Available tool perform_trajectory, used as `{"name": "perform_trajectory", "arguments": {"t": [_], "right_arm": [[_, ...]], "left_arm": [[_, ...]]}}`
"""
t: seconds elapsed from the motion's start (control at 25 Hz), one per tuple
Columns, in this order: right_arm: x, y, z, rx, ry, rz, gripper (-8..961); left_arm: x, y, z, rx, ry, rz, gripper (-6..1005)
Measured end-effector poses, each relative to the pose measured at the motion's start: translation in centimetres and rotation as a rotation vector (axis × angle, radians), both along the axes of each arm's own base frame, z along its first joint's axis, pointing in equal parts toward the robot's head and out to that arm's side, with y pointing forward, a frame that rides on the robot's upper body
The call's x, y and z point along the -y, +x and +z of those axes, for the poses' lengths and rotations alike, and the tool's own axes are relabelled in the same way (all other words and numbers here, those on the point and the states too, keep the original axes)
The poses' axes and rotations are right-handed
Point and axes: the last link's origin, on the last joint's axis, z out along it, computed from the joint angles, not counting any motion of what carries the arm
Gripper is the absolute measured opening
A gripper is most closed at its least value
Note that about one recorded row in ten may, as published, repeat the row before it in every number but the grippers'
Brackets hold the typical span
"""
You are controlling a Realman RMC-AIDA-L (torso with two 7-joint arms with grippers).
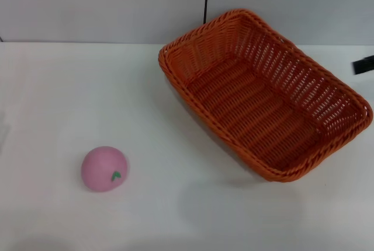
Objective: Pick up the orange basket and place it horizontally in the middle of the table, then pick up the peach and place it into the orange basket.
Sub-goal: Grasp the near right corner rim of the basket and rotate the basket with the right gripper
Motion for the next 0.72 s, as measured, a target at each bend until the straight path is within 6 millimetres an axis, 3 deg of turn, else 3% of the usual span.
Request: {"name": "perform_trajectory", "arguments": {"t": [0.08, 0.28, 0.72], "right_arm": [[-0.9, -0.2, -2.4, 0.007, -0.015, 0.014, 789], [-1.8, 0.0, -5.2, 0.015, -0.007, 0.045, 789], [-2.8, 0.7, -8.4, -0.083, 0.063, 0.092, 787]], "left_arm": [[0.1, 0.0, 0.0, 0.002, 0.001, 0.001, 830], [0.2, 0.0, 0.1, 0.002, 0.003, 0.0, 830], [0.1, 0.1, 0.1, 0.0, 0.007, -0.005, 829]]}}
